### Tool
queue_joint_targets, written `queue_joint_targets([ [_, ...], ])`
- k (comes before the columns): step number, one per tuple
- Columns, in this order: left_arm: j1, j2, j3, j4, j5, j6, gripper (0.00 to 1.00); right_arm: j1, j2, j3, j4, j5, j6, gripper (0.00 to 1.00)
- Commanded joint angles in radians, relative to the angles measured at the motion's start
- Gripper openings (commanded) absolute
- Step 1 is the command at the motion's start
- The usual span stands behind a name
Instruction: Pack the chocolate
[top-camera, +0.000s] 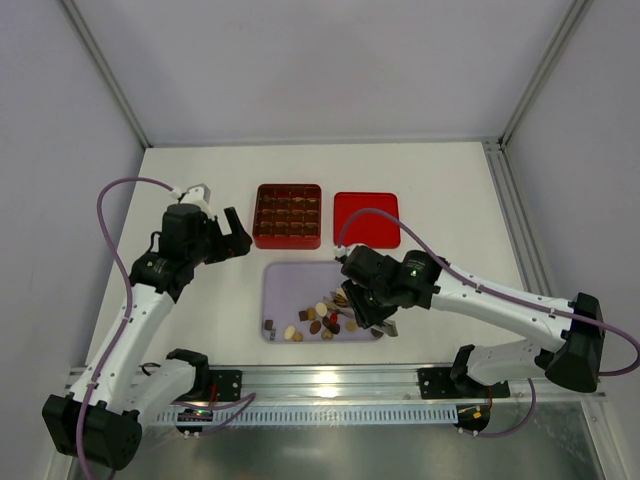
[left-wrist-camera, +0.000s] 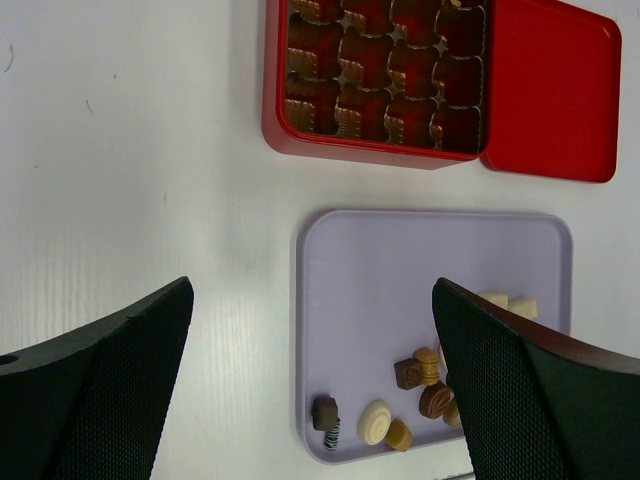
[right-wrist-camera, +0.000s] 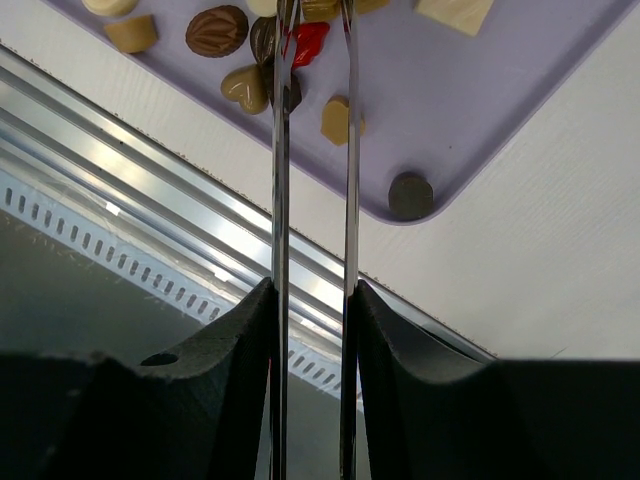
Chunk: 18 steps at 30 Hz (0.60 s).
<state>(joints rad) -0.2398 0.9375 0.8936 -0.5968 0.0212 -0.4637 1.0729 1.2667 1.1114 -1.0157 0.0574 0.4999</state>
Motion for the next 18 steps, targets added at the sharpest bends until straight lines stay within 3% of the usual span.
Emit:
queue_joint_targets([
  [1,0.004,-0.011,0.027,0.014,0.002,0.01,1.0,0.007,-0.003,-0.01,0.031,0.001,0.008,0.38],
  [10,0.004,-0.016,0.027,0.012,0.0,0.01,1.0,0.006,0.005,-0.013,0.031,0.012,0.0,0.38],
  [18,0.004,-0.016,0.027,0.011,0.0,0.008,1.0,0.009,0.011,0.07,0.014,0.031,-0.017,0.27],
])
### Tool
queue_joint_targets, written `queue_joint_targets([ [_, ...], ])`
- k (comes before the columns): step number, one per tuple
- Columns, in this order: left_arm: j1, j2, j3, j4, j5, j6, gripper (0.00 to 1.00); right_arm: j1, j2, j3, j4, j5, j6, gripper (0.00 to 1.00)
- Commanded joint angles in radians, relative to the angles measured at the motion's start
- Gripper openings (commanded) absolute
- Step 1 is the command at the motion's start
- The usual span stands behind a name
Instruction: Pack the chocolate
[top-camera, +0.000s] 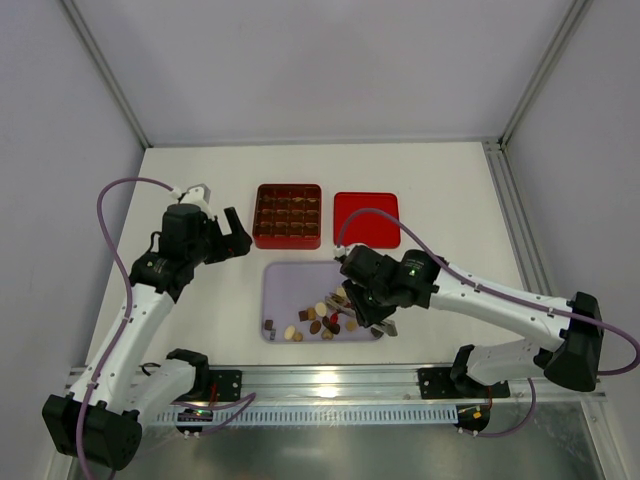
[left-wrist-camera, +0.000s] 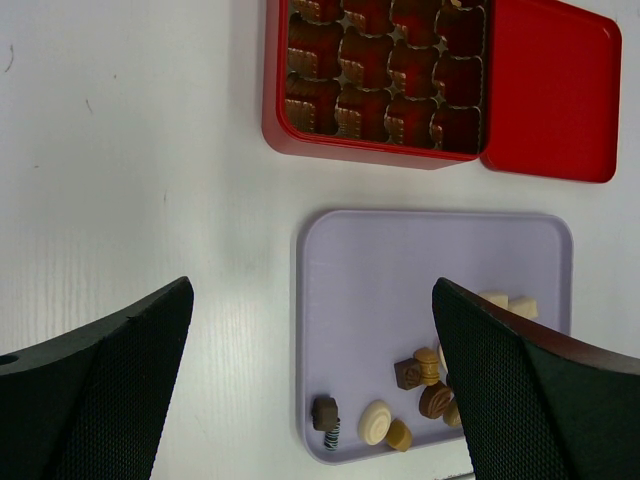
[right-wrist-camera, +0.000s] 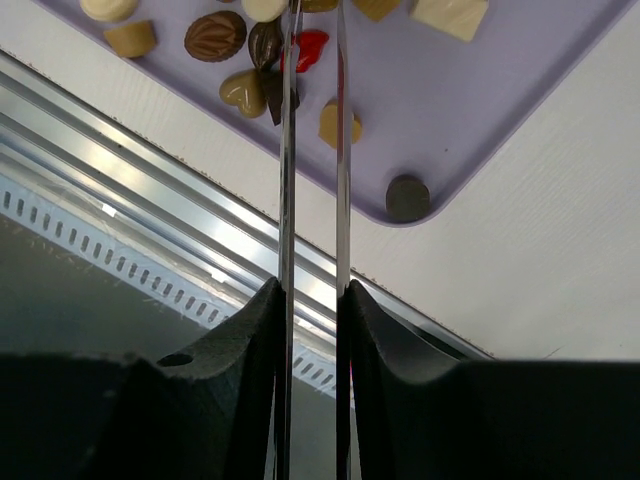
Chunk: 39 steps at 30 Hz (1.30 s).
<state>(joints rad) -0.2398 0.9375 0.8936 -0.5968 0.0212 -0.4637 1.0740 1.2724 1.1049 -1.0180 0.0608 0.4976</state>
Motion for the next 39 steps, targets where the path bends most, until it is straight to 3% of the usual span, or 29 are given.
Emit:
queue_joint_targets([
  [1,0.004,-0.016,0.027,0.011,-0.001,0.008,1.0,0.006,0.007,0.101,0.01,0.045,-0.017,0.26],
  [14,0.004,-0.02,0.027,0.009,-0.003,0.01,1.0,-0.049,0.067,0.282,-0.014,0.074,-0.103,0.24],
  [19,0.004,-0.02,0.028,0.011,-0.003,0.01,1.0,-0.146,0.157,0.417,0.042,0.06,-0.188,0.24],
  [25,0.004,-0.017,0.027,0.011,-0.001,0.01,1.0,-0.227,0.359,0.614,0.122,0.027,-0.241,0.24],
  [33,0.004,-0.016,0.027,0.012,0.002,0.008,1.0,-0.246,0.674,0.93,0.141,0.019,-0.283,0.24],
  [39,0.004,-0.016,0.027,0.012,0.003,0.008,1.0,-0.25,0.789,1.036,0.156,-0.012,-0.274,0.24],
])
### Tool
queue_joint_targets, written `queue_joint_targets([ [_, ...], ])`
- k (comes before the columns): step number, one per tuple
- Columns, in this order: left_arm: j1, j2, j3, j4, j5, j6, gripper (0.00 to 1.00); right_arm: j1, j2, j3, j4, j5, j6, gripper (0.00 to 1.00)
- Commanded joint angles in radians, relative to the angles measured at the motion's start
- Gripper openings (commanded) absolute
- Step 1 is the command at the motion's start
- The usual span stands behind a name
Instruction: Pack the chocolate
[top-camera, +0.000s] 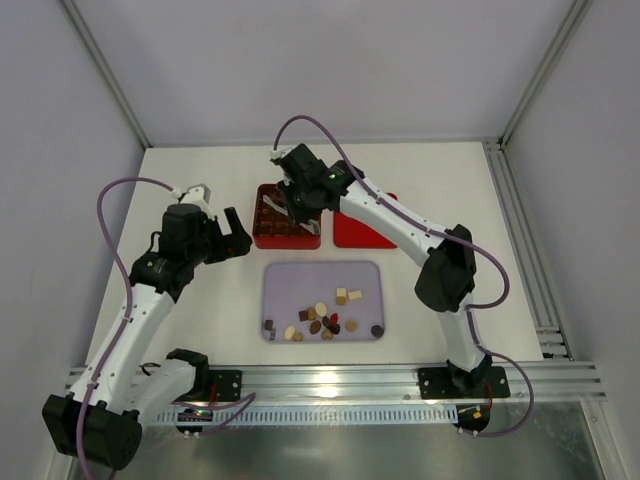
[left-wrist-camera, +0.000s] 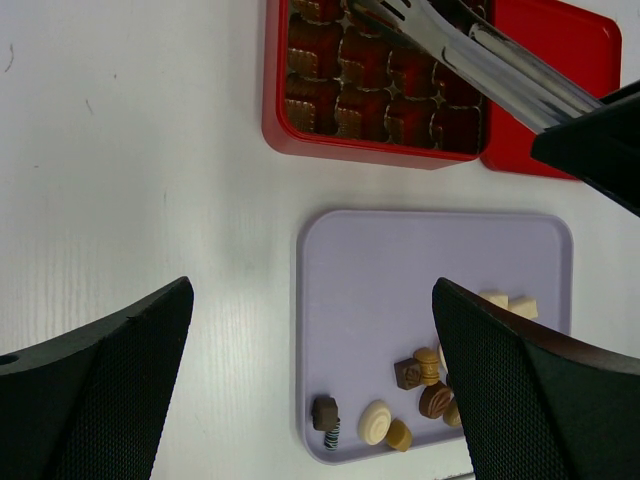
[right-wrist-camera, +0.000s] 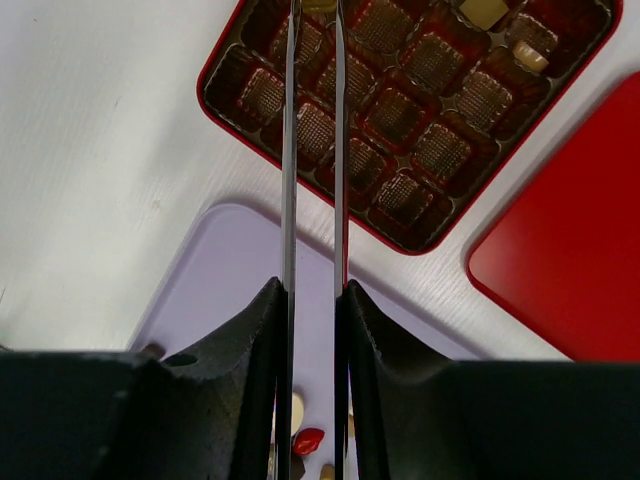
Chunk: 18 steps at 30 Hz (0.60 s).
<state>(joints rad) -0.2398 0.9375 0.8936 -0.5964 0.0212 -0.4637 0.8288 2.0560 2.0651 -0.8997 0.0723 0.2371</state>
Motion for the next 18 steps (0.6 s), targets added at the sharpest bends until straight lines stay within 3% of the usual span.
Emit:
queue_joint_targets([
  [1,0.004,-0.016,0.027,0.014,0.003,0.008,1.0,-0.005,0.024,0.081,0.041,-0.023,-0.013,0.24],
  [18,0.004,-0.016,0.027,0.012,0.003,0.01,1.0,-0.007,0.119,0.113,0.074,-0.006,-0.004,0.28],
])
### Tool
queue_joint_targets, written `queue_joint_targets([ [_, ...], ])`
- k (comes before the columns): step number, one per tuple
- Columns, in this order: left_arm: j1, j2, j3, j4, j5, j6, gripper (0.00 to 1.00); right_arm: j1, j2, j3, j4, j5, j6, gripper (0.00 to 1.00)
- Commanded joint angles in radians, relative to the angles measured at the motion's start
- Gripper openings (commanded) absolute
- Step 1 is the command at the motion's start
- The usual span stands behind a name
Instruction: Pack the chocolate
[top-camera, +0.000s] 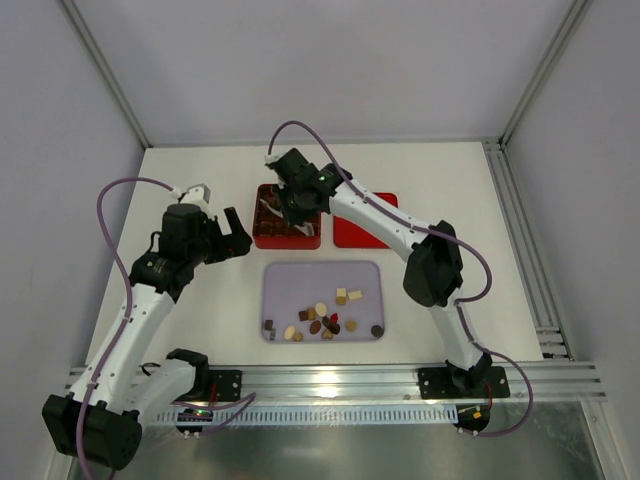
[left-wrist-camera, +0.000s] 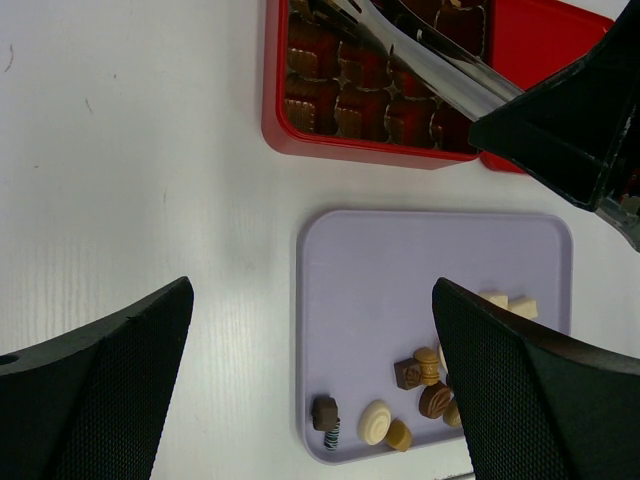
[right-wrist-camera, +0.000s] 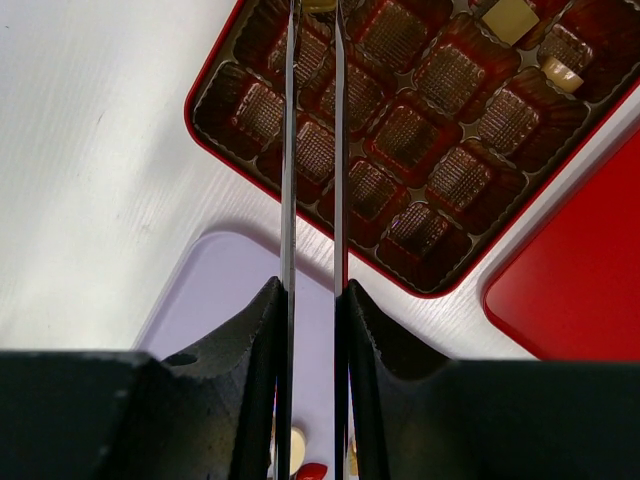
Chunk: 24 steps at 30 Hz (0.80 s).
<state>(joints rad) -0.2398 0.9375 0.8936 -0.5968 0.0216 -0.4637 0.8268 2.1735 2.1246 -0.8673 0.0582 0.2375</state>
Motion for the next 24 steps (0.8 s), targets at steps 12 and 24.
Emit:
queue_joint_targets([
  [12,0.004,-0.019,0.027,0.014,0.001,0.01,1.0,-0.005,0.0,0.077,0.033,0.029,-0.004,0.4],
  [24,0.004,-0.017,0.025,0.012,-0.002,0.008,1.0,-0.005,-0.112,0.04,0.001,0.066,-0.01,0.43],
])
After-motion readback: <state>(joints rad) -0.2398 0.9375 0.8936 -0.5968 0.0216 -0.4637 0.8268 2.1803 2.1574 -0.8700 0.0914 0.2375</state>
